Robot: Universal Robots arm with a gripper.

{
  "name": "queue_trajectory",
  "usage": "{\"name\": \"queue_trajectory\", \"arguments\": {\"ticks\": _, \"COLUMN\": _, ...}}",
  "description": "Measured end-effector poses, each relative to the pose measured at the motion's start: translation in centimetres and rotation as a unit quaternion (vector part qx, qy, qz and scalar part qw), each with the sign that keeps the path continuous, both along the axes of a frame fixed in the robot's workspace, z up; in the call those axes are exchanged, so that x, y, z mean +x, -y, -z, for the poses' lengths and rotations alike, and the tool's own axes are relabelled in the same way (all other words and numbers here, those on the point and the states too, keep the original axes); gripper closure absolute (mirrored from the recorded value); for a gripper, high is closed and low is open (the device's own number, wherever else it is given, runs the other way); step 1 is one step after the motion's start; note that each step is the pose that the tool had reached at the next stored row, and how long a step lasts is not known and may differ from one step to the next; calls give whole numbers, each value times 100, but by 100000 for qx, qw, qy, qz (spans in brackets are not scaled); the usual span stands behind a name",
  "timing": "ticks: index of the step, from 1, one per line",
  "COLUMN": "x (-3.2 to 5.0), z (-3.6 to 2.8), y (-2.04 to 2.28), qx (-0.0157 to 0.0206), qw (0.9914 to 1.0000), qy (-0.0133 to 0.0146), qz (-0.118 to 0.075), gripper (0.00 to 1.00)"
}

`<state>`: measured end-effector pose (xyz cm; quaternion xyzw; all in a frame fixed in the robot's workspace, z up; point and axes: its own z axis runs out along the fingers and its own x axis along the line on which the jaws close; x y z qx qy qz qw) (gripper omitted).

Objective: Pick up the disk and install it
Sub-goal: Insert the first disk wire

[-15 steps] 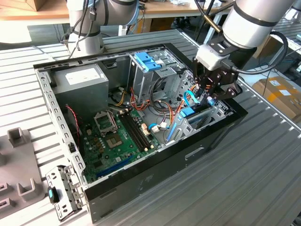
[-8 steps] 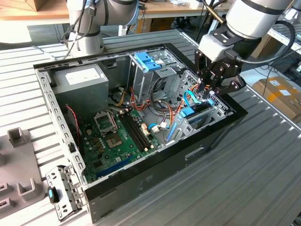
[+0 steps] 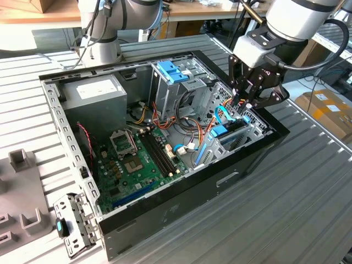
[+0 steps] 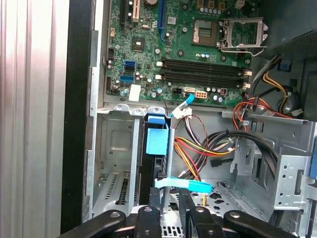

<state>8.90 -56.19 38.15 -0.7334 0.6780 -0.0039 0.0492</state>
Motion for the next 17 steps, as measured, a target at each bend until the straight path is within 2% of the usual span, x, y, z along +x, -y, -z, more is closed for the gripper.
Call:
{"name": "queue_trajectory", "arguments": {"ticks": 6, "x": 63, "z": 3, "y": -4, "qx": 25, "qw": 100000, "qy": -1, "qz": -55, "gripper": 70}}
{"name": "queue_trajectory", "arguments": {"ticks": 10, "x": 66, "z": 10, "y": -3, "qx": 35, "qw": 100000, "qy": 0, "qz": 28, "gripper": 70}}
{"name": "queue_trajectory", "arguments": {"ticks": 14, "x": 106, "z": 45, "y": -3, "qx": 31, "qw": 99988, "qy": -34, "qz": 1565, "gripper": 70}}
{"name": "queue_trajectory", "arguments": {"ticks": 17, "x": 109, "z": 48, "y": -3, "qx": 23, "qw": 99981, "qy": -60, "qz": 1957, "gripper": 70}}
